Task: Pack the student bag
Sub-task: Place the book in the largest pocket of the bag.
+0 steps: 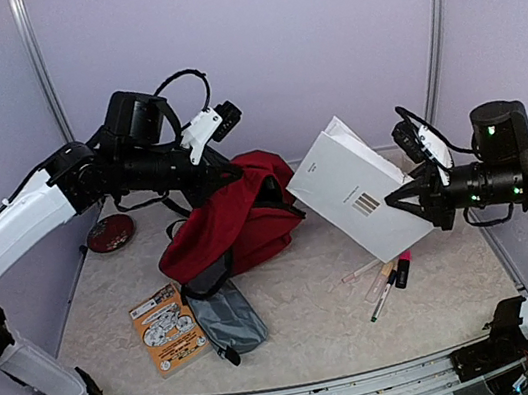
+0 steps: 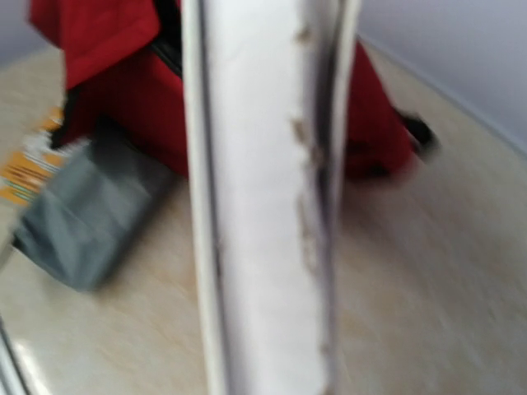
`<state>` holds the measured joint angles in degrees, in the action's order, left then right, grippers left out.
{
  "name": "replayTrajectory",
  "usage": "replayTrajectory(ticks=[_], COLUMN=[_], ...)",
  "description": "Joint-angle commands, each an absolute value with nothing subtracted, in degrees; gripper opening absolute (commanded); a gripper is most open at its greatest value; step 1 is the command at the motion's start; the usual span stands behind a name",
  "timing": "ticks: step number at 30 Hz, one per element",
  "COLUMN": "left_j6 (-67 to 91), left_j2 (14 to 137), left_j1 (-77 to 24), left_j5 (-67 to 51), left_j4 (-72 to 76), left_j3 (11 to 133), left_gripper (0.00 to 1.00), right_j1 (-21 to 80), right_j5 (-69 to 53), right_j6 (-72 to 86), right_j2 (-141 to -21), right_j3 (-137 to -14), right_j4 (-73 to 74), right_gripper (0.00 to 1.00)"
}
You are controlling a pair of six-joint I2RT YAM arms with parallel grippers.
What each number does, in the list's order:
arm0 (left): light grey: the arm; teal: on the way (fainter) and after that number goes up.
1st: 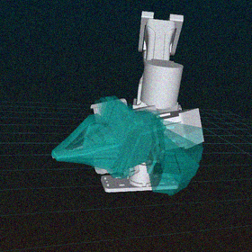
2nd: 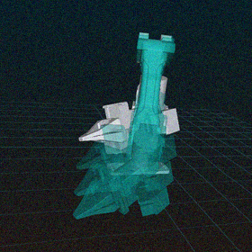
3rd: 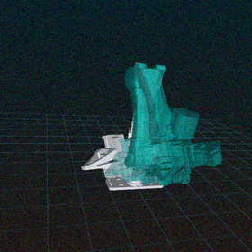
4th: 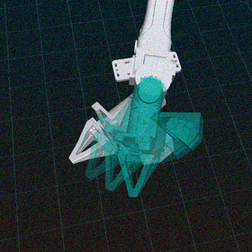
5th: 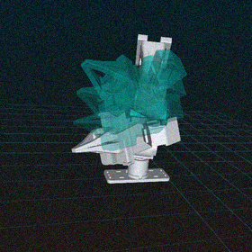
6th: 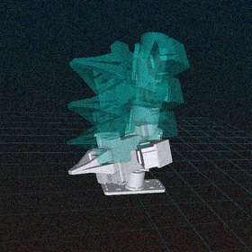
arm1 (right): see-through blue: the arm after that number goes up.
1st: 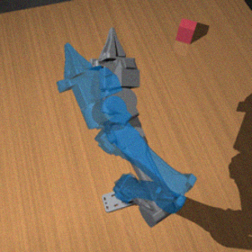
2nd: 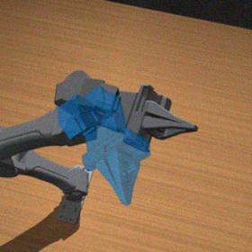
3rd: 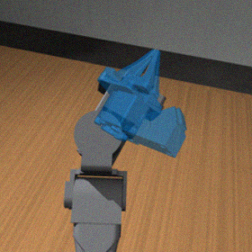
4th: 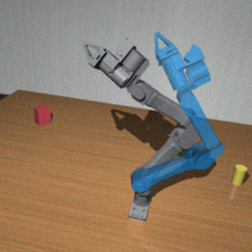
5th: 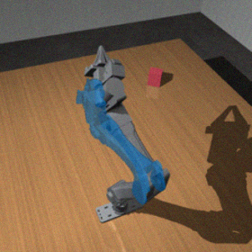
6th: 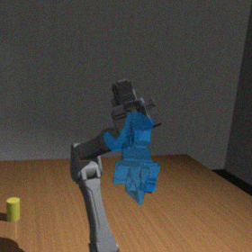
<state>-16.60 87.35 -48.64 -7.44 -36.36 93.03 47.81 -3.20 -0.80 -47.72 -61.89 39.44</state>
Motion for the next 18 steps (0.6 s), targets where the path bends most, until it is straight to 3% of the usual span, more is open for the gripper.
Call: replayTrajectory(ticks=[1, 6, 12, 18], left_j6=[-17.2, -15.0, -13.3, -11.8], left_j2=[84.5, 88.4, 90.0, 91.6], left_j1=[-48.2, -45.0, -44.6, -44.6], left_j5=[-12.4, -13.1, -20.1, -23.3], left_j4=[-32.2, -34.3, -31.2, -29.8], left_j3=[96.2, 96.1, 95.7, 97.8], left_gripper=[0.01, 0.02, 0.06, 0.11], right_j1=[47.4, 47.5, 47.6, 48.6], right_j5=[-12.2, -17.0, -4.3, -7.6], right_j6=[-4.7, -7.2, -9.6, -15.5], right_j2=[-47.1, -49.5, -49.7, -51.0], right_j3=[-60.6, -60.2, -57.1, -53.2], right_j4=[31.9, 30.6, 24.4, 20.8], right_gripper=[0.05, 0.04, 0.00, 0.01])
